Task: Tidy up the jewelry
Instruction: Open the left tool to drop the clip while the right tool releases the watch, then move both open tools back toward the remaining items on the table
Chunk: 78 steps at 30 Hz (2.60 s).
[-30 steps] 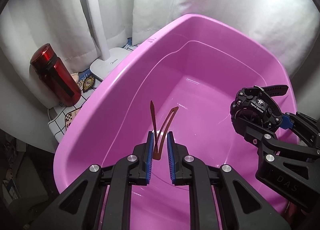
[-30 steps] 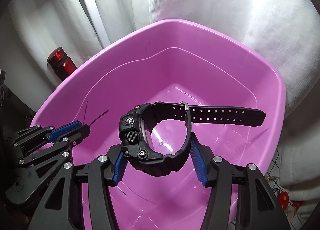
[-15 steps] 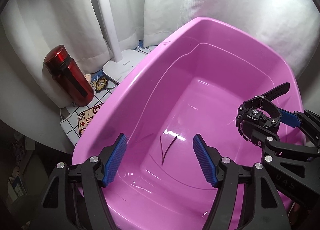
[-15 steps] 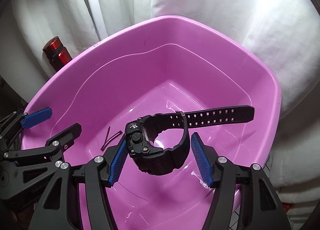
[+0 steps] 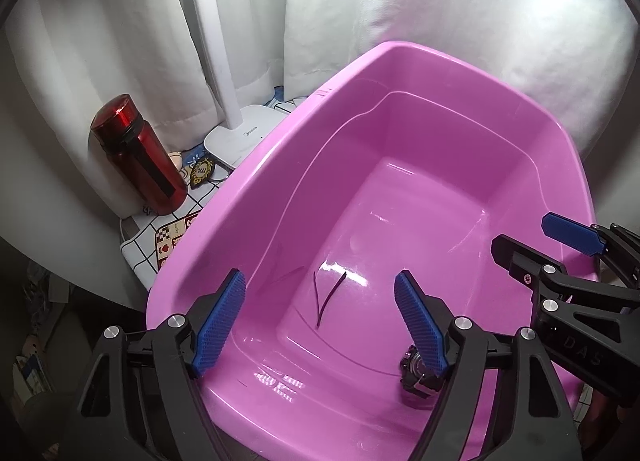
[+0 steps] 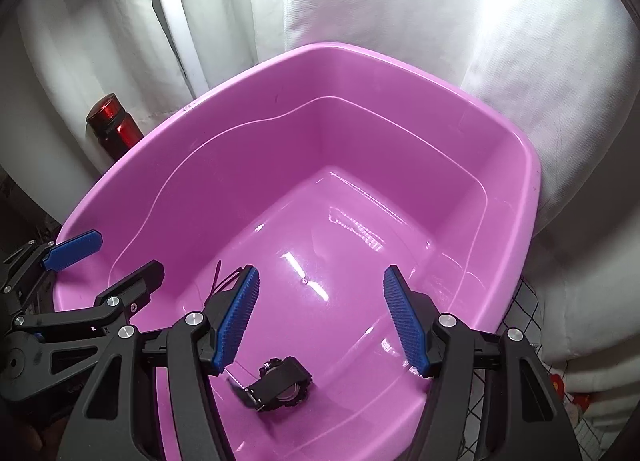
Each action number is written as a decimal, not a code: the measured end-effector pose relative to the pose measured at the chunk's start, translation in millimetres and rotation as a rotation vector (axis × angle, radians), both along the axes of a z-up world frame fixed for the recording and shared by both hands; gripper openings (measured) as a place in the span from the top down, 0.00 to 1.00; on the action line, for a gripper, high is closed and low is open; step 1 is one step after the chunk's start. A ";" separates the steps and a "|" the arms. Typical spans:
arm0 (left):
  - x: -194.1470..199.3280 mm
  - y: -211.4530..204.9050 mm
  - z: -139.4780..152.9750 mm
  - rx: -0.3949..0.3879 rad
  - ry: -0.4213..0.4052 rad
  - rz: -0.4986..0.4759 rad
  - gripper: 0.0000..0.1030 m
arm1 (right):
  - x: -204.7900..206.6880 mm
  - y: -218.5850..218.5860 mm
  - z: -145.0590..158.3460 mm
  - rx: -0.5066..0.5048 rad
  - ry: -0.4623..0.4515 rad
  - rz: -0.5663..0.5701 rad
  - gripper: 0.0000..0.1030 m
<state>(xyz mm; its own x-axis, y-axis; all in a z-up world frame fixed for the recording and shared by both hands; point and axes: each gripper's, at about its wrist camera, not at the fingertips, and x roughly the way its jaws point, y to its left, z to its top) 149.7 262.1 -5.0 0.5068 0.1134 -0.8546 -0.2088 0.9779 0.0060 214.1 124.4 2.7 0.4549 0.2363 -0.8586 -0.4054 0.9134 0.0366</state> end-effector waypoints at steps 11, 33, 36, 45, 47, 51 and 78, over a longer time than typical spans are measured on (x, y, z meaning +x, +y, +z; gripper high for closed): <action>-18.0 -11.7 14.5 0.001 -0.034 0.001 0.22 | -33.8 -27.8 17.4 0.064 -0.068 -0.048 0.40; -63.5 -62.2 47.3 0.007 -0.099 -0.044 0.20 | -103.8 -83.0 52.3 0.127 -0.171 -0.115 0.40; -69.6 -69.1 50.2 0.006 -0.104 -0.053 0.20 | -113.4 -91.9 55.9 0.134 -0.180 -0.125 0.40; -92.2 -97.1 57.3 -0.016 -0.124 -0.095 0.18 | -150.4 -133.3 61.5 0.156 -0.199 -0.192 0.40; -96.5 -105.3 56.6 -0.020 -0.121 -0.110 0.17 | -160.9 -144.6 61.8 0.153 -0.203 -0.211 0.40; -107.1 -120.6 53.1 -0.037 -0.113 -0.135 0.17 | -182.9 -171.8 59.7 0.158 -0.201 -0.260 0.40; -167.7 -193.6 -11.6 -0.077 -0.060 -0.173 0.15 | -275.7 -324.0 -29.6 0.144 -0.091 -0.532 0.40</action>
<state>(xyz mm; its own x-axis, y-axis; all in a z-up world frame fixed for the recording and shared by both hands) -18.0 68.5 -16.6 0.5631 -0.0447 -0.8252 -0.0353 0.9963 -0.0781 -61.6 -199.6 -26.9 0.6144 0.0663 -0.7862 0.1024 0.9813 0.1627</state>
